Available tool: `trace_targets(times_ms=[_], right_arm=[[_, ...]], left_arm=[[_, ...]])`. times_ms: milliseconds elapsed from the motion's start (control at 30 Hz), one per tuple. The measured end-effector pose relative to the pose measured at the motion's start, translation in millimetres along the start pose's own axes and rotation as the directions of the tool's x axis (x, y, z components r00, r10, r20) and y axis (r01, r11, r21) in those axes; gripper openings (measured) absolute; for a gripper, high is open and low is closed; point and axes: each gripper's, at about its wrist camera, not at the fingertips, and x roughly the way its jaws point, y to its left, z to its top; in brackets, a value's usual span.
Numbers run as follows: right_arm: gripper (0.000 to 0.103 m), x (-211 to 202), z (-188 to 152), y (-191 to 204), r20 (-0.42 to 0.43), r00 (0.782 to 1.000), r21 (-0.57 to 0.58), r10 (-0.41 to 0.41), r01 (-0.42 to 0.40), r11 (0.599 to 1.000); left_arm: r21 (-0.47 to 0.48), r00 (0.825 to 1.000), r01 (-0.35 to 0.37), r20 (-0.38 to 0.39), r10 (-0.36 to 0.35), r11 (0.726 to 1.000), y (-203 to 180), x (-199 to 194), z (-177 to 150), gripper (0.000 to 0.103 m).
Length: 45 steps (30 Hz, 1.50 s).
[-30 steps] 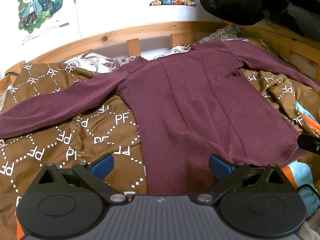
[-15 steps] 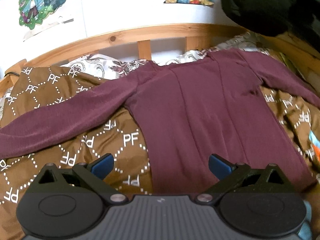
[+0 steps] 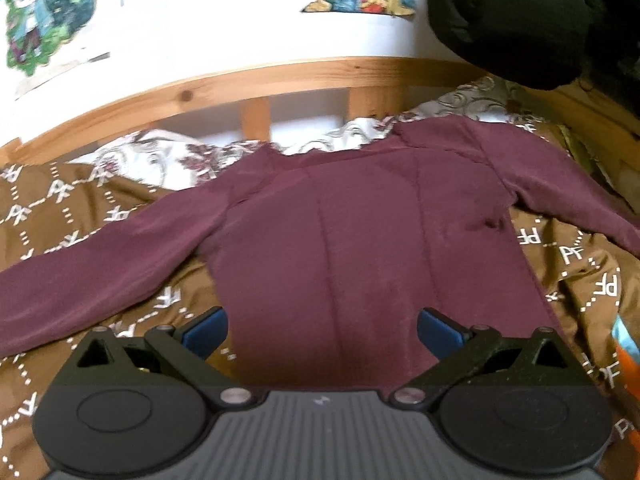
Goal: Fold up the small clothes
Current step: 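Reach the right tool to the sleeve cuff by the headboard and grasp it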
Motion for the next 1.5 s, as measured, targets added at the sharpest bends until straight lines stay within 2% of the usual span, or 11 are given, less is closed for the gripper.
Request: trace_targets(times_ms=[233, 433, 567, 700, 833, 933, 1167, 1333, 1500], right_arm=[[0.103, 18.6, 18.0, -36.3, 0.071, 0.996, 0.033, -0.047, 0.044, 0.998], [0.103, 25.6, 9.5, -70.1, 0.12, 0.992, 0.05, -0.041, 0.035, 0.998], [0.103, 32.9, 6.2, -81.1, 0.117, 0.993, 0.069, -0.023, 0.015, 0.998], [0.103, 44.4, 11.9, -85.9, 0.122, 0.992, 0.129, -0.02, 0.004, 0.992], [0.103, 60.4, 14.0, -90.9, 0.121, 0.991, 0.146, -0.057, 0.039, 0.989], [0.103, 66.0, 9.4, -97.0, 0.125, 0.991, 0.166, -0.048, 0.027, 0.986], [0.103, 67.3, 2.3, -92.0, 0.136, 0.991, 0.121, -0.009, -0.008, 0.993], [0.103, 71.5, 0.7, -89.0, 0.115, 0.991, 0.112, 0.063, -0.076, 0.991], [0.102, 70.7, 1.4, -91.3, 0.08, 0.997, 0.126, 0.021, -0.031, 0.992]], left_arm=[[0.068, 1.0, 0.025, -0.02, -0.024, 0.997, -33.0, 7.6, 21.5, 0.103], [0.049, 0.999, 0.033, -0.038, -0.031, 0.998, -48.4, 13.4, 26.9, 0.103], [0.049, 0.999, 0.039, -0.024, -0.038, 0.998, -53.8, 17.8, 26.0, 0.103], [0.06, 0.999, 0.033, -0.022, -0.032, 0.998, -57.5, 29.0, 25.5, 0.103], [0.056, 0.999, 0.029, -0.043, -0.026, 0.998, -57.2, 43.1, 21.0, 0.103], [0.064, 0.999, 0.025, -0.043, -0.022, 0.998, -56.7, 50.4, 16.1, 0.103], [0.118, 0.999, 0.027, -0.024, -0.024, 0.993, -67.2, 59.5, 7.1, 0.103], [0.178, 0.999, 0.037, -0.024, -0.033, 0.983, -79.8, 67.2, -3.7, 0.103], [0.195, 0.997, 0.056, -0.06, -0.045, 0.979, -85.5, 75.2, -15.9, 0.103]])
